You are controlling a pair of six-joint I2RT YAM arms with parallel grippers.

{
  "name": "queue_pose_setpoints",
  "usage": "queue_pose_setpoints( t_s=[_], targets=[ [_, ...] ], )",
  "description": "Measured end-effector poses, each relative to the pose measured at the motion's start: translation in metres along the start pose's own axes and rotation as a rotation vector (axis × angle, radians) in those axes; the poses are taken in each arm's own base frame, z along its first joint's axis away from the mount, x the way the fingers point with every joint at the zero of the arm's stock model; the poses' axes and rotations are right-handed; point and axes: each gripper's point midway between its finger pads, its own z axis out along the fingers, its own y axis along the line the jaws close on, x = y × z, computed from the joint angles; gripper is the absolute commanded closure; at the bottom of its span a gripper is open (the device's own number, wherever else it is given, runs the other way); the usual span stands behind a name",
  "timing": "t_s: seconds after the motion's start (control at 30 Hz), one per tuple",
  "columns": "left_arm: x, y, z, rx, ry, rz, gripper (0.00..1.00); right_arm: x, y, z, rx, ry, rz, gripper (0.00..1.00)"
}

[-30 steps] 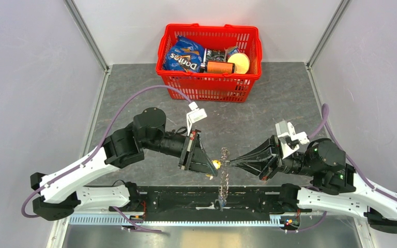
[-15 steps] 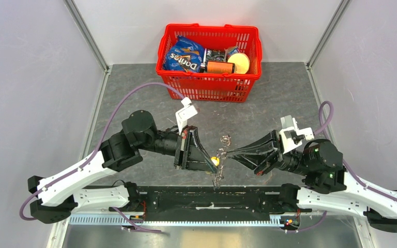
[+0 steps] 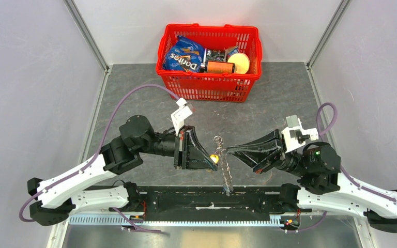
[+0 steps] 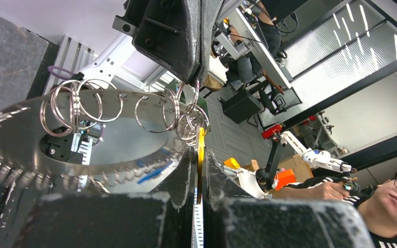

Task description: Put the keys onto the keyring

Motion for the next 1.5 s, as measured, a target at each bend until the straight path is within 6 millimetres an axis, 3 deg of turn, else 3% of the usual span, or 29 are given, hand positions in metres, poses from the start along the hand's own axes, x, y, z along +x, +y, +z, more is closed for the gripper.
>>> queue_pose_setpoints(
  t_s=[0.37, 0.63, 0.9, 1.03, 1.3, 1.5],
  targets=[
    [-0.004, -0.004, -0.006, 0.029, -0.069, 0.027, 0.98, -0.005, 0.002, 0.003, -0.012, -0.034, 0.011, 1.0],
    [-0.002, -0.011, -0.013, 0.047, -0.076, 0.035, 0.97, -0.035, 0.009, 0.001, -0.032, -0.148, 0.003, 1.0],
    [-0.001, -0.012, -0.014, 0.05, -0.078, 0.037, 0.97, -0.029, 0.01, 0.007, -0.04, -0.106, 0.008, 0.99],
    [-0.001, -0.011, -0.014, 0.049, -0.078, 0.037, 0.97, -0.022, 0.012, 0.013, -0.044, -0.032, 0.01, 0.82],
    [-0.002, -0.01, -0.014, 0.041, -0.081, 0.034, 0.98, -0.001, 0.01, 0.005, -0.012, 0.175, -0.014, 0.61],
    [-0.007, 0.009, -0.012, -0.051, -0.123, 0.0, 0.98, 0.026, -0.019, -0.012, 0.152, 0.327, -0.034, 0.55]
  ],
)
